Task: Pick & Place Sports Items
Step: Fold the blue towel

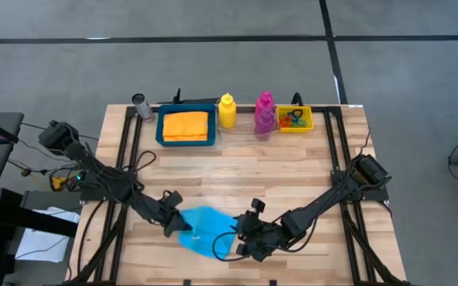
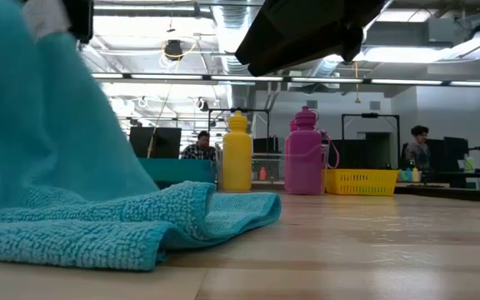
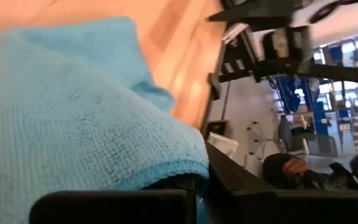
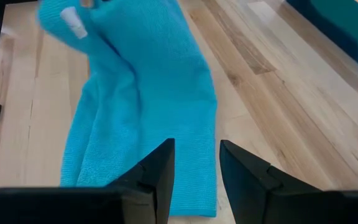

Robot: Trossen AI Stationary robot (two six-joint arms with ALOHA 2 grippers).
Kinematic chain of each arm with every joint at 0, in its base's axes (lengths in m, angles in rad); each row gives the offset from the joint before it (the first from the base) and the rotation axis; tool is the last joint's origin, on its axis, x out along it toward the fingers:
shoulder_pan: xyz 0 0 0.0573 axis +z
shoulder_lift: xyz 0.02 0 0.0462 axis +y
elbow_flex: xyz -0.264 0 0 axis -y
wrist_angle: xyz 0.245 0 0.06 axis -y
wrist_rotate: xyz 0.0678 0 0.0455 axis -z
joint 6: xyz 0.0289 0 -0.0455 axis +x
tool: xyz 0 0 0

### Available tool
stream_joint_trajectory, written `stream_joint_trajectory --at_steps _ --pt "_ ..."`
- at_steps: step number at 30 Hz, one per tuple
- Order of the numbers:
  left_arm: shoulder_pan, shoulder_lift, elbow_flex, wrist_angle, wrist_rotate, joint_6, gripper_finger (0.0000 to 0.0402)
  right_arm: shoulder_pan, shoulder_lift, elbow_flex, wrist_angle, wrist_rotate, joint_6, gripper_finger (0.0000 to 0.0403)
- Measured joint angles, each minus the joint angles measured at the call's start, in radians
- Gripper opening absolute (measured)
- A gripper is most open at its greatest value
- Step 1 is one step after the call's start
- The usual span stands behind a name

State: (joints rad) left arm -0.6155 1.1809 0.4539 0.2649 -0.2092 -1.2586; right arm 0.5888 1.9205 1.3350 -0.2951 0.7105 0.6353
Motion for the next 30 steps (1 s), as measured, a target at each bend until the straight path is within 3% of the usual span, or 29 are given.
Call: stream_joint_trajectory --at_steps 11,17,30 --pt "0.021 0.158 0.101 -0.003 0.008 0.025 0.0 -0.001 0.0 0.0 0.0 0.026 -0.004 0.0119" --pt "0.055 0.275 0.17 -0.002 0.075 0.028 0.0001 -0.002 0.0 0.0 0.0 0.037 -0.005 0.0119" --pt "0.078 0.431 0.28 0.029 0.12 0.159 0.0012 -0.002 0.0 0.0 0.0 0.039 -0.005 0.0119"
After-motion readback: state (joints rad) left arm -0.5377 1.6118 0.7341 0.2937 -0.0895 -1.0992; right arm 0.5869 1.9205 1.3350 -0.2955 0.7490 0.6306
